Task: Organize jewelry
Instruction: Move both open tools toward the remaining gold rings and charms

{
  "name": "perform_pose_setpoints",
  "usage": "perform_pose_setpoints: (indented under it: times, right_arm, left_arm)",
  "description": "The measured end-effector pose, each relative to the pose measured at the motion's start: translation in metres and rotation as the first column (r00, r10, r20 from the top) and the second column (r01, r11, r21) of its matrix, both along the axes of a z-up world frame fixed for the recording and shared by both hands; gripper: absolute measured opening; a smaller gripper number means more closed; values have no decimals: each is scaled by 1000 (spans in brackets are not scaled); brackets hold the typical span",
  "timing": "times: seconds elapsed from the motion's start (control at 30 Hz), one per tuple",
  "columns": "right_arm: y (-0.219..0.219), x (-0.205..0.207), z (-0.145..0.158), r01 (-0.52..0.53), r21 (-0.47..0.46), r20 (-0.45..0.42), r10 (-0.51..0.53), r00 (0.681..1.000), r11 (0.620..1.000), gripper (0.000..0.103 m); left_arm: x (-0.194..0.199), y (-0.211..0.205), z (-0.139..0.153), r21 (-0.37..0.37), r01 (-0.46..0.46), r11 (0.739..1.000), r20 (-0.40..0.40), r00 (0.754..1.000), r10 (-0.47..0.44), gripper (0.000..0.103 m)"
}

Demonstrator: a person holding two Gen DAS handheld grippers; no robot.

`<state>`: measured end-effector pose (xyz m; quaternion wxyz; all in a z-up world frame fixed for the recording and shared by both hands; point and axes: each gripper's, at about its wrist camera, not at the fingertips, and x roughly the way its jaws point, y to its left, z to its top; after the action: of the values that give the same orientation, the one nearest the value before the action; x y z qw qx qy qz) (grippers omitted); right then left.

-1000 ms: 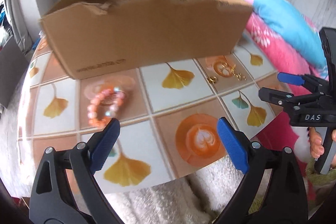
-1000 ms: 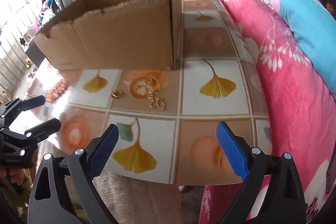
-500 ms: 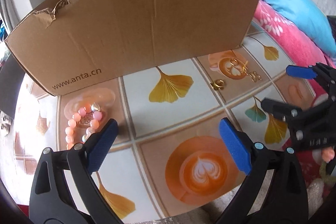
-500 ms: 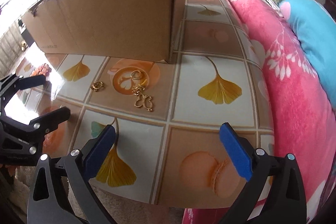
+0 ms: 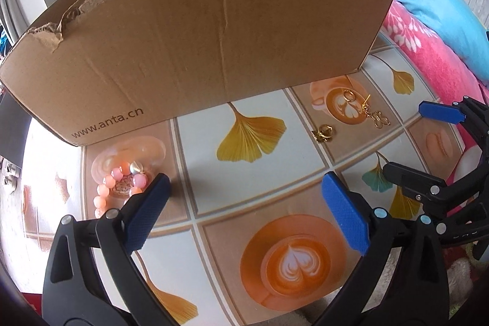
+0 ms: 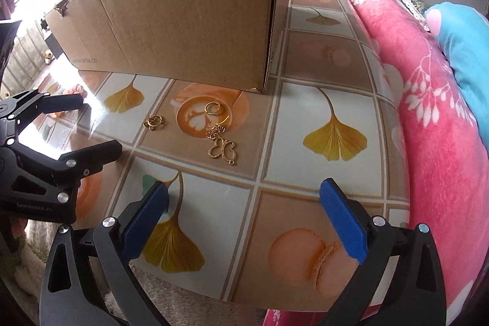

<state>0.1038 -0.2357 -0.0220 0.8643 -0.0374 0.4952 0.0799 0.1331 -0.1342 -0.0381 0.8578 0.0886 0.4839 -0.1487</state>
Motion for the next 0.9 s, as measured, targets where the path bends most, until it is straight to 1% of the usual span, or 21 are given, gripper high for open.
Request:
perform_pose_setpoints:
  times: [0.13, 0.2, 0.27, 0.4, 0.5, 0.57, 0.63, 0.67, 0.7, 0.77, 0.9]
  right_arm:
    - [0, -3, 2, -26, -8, 15, 26, 1000, 1000, 97]
    - [-4, -5, 4, -24, 4, 31, 23, 999, 1000, 97]
    - [-12, -10, 9, 1, 36, 55, -3, 998, 999, 97]
    - [-31, -13, 15, 60, 108, 57, -67, 996, 992, 97]
    - [-41, -16, 22, 105, 119, 78, -115, 990, 987, 97]
    - [-42, -16, 28, 124, 93, 100, -133, 986, 988, 89]
    - [-38, -14, 31, 124, 68, 111, -131, 985, 990, 83]
    - [-33, -13, 33, 112, 45, 118, -117, 986, 993, 79]
    - [-29, -11, 34, 105, 26, 122, -107, 987, 994, 77]
    - [-18, -6, 34, 77, -16, 121, -75, 990, 997, 68]
    - [3, 6, 25, 16, -85, 89, -8, 996, 996, 59]
  left_arm:
    - [1, 1, -1, -4, -1, 1000, 11, 1000, 1, 96]
    - [-1, 4, -2, -10, 3, 1000, 28, 1000, -3, 96]
    - [-4, 7, -3, -18, 11, 1000, 53, 999, -10, 96]
    - [-9, 10, -3, -27, 39, 999, 77, 996, -37, 96]
    - [-10, 10, -3, -26, 60, 998, 76, 995, -58, 96]
    - [-10, 11, -3, -28, 67, 997, 80, 995, -65, 96]
    - [-12, 12, -3, -31, 75, 997, 89, 993, -72, 96]
    - [-14, 16, -2, -34, 78, 996, 94, 993, -75, 96]
    - [-14, 16, -2, -37, 84, 996, 100, 992, -80, 96]
    - [-17, 18, -3, -42, 93, 995, 111, 990, -88, 96]
    - [-20, 21, -3, -51, 104, 993, 130, 987, -97, 96]
